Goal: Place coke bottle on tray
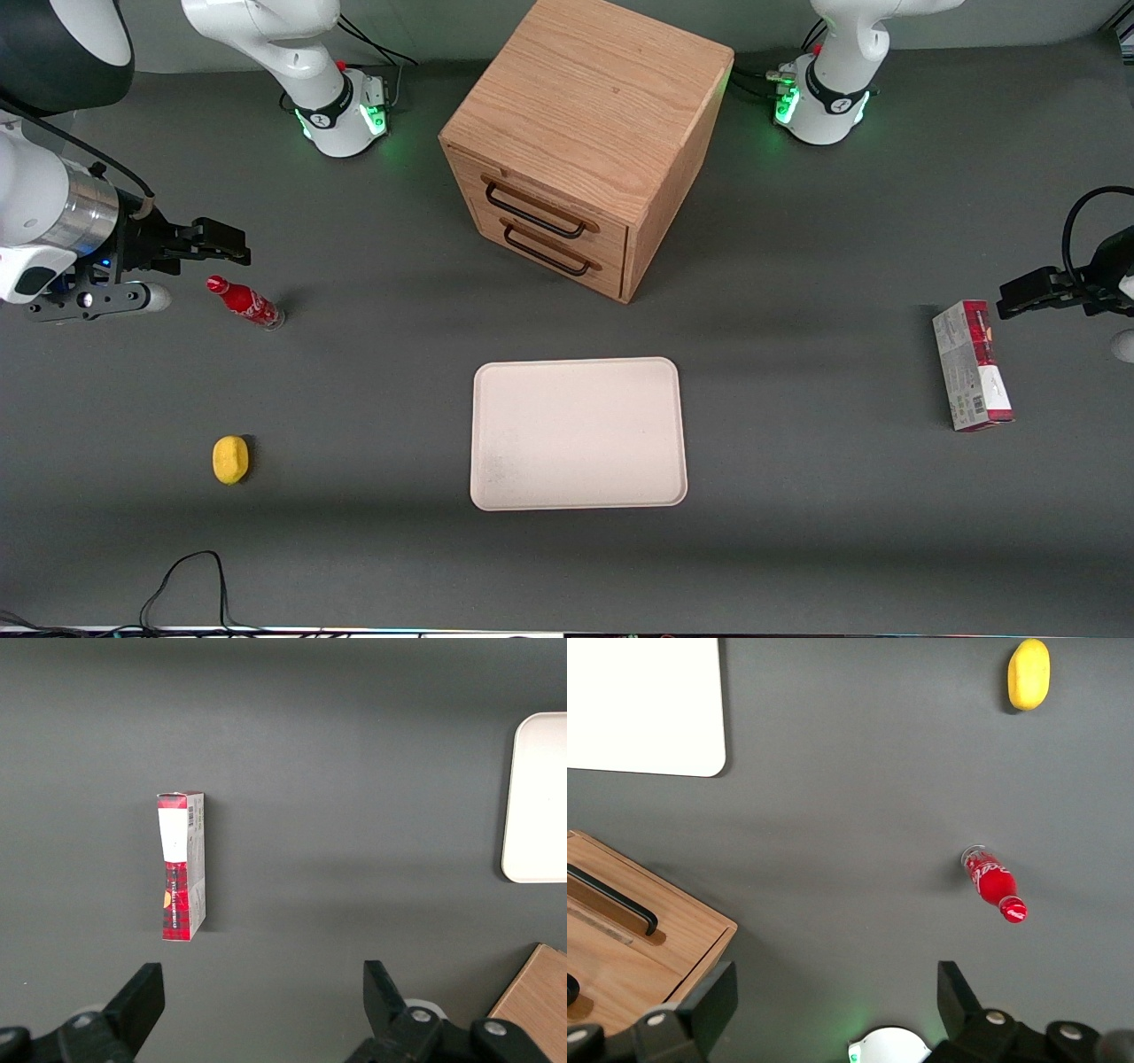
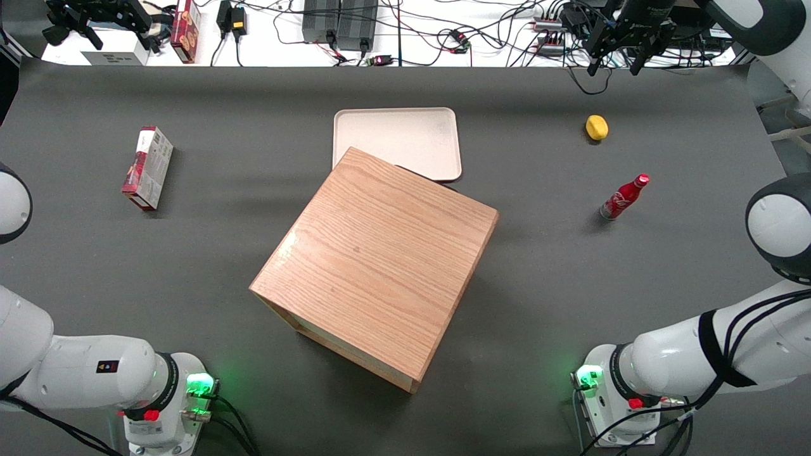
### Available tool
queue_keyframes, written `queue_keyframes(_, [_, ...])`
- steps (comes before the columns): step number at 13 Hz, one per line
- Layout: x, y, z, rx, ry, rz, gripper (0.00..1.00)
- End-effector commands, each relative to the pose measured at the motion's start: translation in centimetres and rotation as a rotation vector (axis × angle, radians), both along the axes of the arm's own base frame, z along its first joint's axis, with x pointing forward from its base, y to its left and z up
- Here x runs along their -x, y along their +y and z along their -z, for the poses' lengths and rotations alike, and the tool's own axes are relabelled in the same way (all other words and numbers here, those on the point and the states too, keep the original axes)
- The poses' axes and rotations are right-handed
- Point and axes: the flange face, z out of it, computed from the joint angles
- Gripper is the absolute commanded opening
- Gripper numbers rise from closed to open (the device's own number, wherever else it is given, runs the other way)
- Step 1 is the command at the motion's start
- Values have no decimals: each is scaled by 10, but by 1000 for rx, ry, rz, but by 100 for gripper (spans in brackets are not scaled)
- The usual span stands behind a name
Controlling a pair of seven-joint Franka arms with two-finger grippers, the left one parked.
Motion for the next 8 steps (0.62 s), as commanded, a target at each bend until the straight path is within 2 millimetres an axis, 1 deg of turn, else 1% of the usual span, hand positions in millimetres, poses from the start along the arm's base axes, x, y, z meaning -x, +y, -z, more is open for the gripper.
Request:
queue_keyframes(1, [-1, -1, -5, 20, 5, 23, 100])
queue_keyframes(3, [-1, -1, -5, 16, 5, 11, 100])
queue_keyframes(8, [-2, -8, -3, 19, 10, 23, 100])
